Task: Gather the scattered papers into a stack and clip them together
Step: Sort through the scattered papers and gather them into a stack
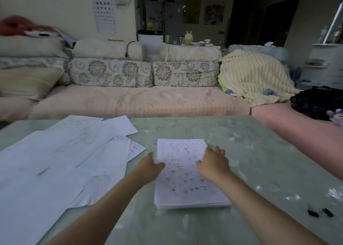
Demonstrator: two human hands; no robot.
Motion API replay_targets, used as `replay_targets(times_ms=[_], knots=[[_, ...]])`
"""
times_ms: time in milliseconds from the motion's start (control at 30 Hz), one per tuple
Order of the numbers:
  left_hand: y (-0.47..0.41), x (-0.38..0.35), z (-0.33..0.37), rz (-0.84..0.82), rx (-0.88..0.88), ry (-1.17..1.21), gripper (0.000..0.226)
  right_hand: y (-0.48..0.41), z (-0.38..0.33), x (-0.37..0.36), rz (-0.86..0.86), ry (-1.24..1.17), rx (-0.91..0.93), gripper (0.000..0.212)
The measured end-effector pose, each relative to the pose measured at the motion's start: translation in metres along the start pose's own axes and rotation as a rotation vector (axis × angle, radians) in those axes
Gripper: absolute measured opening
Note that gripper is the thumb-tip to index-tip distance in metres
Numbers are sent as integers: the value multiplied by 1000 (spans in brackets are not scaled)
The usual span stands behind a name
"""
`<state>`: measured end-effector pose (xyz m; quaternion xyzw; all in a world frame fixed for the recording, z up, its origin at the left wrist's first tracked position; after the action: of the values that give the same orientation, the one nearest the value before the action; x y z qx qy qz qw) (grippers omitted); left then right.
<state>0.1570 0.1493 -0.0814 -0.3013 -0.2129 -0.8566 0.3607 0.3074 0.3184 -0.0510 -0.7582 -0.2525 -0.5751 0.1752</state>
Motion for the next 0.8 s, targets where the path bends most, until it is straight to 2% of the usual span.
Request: replay_targets(times_ms=[67,167,367,500,600,700,733,800], knots=[[5,21,-10,22,-37,-47,72,6,-36,1,7,-56,127,47],[14,62,-34,72,-80,-140,64,20,-99,-17,-95,-194,283,53],[40,144,-108,105,-103,-404,58,60,-223,-75,-333,-166,565,57],[64,185,-161,61,-36,-508,64,82,-279,-111,-409,-94,662,79],[83,203,-196,-17,8,-534,88,96,-308,-132,-451,-41,717,99],[102,212,-229,-172,84,-569,135,106,-321,-152,-447,74,754,112],[108,214,-238,-213,107,-584,147,109,-322,-157,-432,95,766,114],[115,215,-250,-235,110,-582,153,112,-321,-159,-412,52,760,109]])
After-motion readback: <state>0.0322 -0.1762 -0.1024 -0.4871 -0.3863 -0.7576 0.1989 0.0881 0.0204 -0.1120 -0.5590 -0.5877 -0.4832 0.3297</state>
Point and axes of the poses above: each hand's wrist, its own y-axis away from the middle knuckle, its own x-axis out of the back of the hand, z = x × y, the point moved 6 cm from there along -y, towards the middle knuckle, and after that the axes turned 3 degrees about -x, right-handed, at the moved point
